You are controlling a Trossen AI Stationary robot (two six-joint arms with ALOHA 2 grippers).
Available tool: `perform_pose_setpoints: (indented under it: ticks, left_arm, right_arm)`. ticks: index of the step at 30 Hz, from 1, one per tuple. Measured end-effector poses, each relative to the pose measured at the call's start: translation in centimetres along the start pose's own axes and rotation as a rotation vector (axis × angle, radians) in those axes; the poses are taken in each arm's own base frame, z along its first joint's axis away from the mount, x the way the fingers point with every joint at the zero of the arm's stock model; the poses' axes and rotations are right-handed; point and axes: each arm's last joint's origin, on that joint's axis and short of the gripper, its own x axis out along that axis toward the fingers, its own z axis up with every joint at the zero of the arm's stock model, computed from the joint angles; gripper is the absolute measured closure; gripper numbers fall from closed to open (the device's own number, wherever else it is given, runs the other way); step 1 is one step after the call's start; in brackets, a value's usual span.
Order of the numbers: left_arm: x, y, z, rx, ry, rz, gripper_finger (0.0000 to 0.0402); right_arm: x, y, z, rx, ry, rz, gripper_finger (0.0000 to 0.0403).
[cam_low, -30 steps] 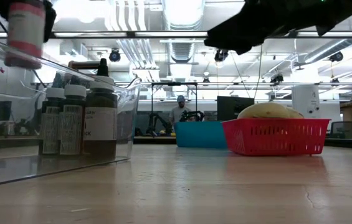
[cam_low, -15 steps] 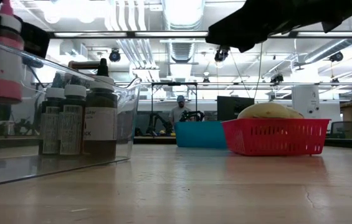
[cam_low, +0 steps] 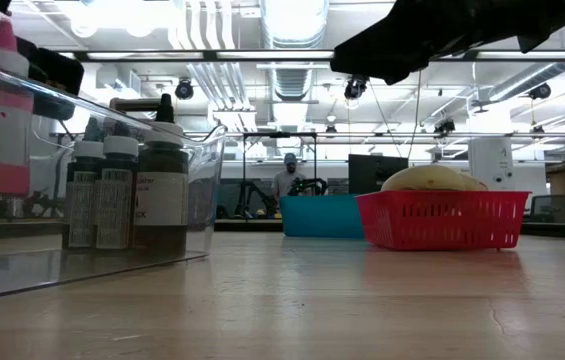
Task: Pick & Place Food Item
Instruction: Put the pink food coloring bottle into the transparent bin
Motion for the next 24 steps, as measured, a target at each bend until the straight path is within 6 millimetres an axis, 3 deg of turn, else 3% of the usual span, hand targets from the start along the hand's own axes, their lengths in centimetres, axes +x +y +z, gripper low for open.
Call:
perform_pose_setpoints:
  ticks: [13, 24]
  left_arm:
    - [2.4, -0.3, -0.5, 0.012, 0.123, 0.015, 0.0293]
    - [3.2, -0.4, -0.7, -0.012, 0.152, 0.016, 0.0293]
  right_arm:
    - [0.0, 0.1, 0.0, 0.005, 0.005, 0.005, 0.0155]
    - [0.0, 0.1, -0.1, 0.008, 0.008, 0.007, 0.0155]
